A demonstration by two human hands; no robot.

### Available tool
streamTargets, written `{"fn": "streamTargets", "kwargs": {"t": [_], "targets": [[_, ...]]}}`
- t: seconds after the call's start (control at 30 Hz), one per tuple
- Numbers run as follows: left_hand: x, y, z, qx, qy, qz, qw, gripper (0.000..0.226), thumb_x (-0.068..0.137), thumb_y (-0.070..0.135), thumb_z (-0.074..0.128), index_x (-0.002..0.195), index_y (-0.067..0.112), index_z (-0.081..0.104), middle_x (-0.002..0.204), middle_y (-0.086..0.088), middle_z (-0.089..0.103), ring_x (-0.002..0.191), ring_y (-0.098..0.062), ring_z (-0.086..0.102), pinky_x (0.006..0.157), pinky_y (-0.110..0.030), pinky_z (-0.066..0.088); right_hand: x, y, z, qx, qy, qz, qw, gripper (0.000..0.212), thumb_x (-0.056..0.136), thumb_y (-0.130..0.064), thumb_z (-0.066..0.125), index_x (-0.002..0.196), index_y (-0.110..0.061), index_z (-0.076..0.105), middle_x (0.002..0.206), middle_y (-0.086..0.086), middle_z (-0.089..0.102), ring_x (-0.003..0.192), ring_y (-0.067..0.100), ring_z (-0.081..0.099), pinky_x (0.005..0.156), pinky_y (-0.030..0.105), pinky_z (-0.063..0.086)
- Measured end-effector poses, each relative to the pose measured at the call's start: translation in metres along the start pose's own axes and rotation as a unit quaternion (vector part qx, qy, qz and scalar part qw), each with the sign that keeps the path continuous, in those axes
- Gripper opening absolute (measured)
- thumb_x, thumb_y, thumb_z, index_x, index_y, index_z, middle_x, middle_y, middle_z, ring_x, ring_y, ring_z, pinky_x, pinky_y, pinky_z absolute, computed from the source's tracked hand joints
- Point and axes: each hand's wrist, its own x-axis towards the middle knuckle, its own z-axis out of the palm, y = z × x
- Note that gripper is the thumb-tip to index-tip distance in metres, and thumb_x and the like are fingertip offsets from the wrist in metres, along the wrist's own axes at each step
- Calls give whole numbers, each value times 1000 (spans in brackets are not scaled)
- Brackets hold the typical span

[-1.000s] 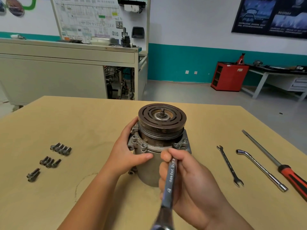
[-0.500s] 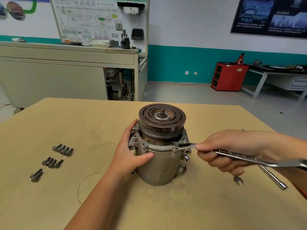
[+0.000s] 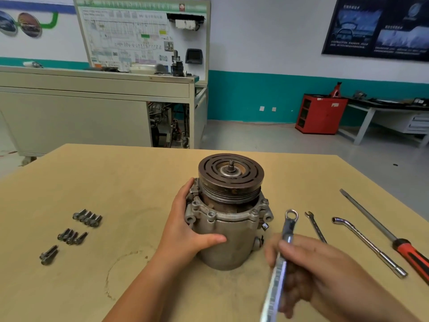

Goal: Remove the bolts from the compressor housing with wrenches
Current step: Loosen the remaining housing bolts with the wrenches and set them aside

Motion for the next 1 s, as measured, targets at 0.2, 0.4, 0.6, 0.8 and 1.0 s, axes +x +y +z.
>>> {"fn": "streamTargets", "kwargs": {"t": [0.2,0.4,0.6,0.8,1.0], "targets": [[0,0,12,49,27,-6,998,117,41,57,88,139,50,23,144,12,39,132,-1,39,107,-17,32,28,11,33,90,13,-94,991,18,65,-37,66,65,-20,70,64,19,65,59,27,62,46,26,48],[-2,-3,10,7,22,-5,1000,108,52,41,89,141,45,28,142,6,44,127,-1,46,97,-8,38,46,15,29,175,71,-99,977,24,69,-32,54,63,-14,68,57,12,60,52,19,59,39,22,42],[-2,-2,17,7,66,-13,998,100,46,49,85,132,55,34,139,6,47,128,-11,47,107,-40,41,48,16,30,215,83,-90,969,28,73,-30,50,57,-13,64,47,9,53,47,17,58,34,20,39],[-1,1,16,43,84,0,996,94,47,55,78,131,47,36,139,9,46,129,-10,46,107,-45,41,35,-7,-25,222,-99,62,968,19,77,-23,68,62,-15,59,37,-4,42,31,9,49,32,20,43],[-3,4,15,39,70,-13,997,94,47,55,76,131,51,34,140,14,44,129,-3,44,108,-34,39,40,-7,-61,179,-190,112,959,27,97,-20,36,79,-15,56,41,-2,22,38,13,37,49,20,52]]}}
